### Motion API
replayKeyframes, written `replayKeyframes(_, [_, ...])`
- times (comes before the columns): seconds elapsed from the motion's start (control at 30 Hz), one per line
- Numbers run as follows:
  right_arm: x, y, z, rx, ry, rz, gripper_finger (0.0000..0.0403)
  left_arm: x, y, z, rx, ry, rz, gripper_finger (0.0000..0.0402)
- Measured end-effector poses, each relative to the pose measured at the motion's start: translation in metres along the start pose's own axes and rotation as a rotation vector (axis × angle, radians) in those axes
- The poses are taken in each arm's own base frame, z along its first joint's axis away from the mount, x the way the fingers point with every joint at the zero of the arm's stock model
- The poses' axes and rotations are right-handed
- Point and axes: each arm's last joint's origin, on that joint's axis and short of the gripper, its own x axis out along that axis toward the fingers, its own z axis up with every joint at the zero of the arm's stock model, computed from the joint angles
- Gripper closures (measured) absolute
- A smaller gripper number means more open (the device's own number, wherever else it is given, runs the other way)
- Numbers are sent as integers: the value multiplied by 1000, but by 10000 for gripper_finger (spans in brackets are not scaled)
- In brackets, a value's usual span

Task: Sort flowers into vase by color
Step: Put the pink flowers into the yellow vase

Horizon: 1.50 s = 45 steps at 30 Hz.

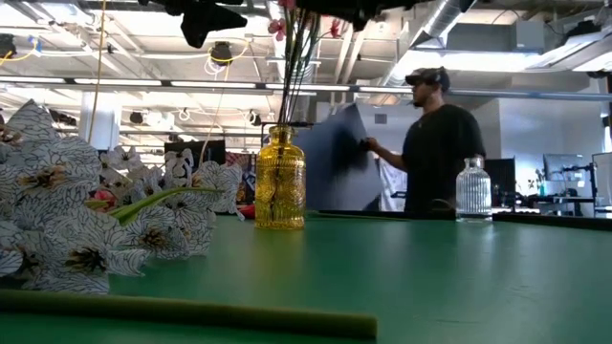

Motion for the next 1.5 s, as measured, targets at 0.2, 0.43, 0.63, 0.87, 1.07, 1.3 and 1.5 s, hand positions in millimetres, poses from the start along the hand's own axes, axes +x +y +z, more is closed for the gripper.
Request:
replayKeyframes(0.2, [4,-4,-6,2,20,-12,374,0,0,-2,-1,23,5,209])
replayKeyframes(0.43, [8,-2,-13,0,55,-5,376,0,0,-2,-1,22,8,209])
replayKeyframes(0.63, [9,-2,-15,-2,68,-2,362,0,0,-2,-1,21,9,210])
replayKeyframes(0.87, [9,-6,-21,-5,117,-5,353,0,1,-2,-1,20,19,210])
replayKeyframes(1.07, [16,-13,-33,85,163,-23,352,0,1,-2,-1,20,19,210])
replayKeyframes(1.3, [25,-11,-49,108,227,-3,351,0,1,-4,2,36,27,210])
replayKeyframes(1.5, [24,-11,-48,134,230,-2,345,0,1,-4,0,41,28,210])
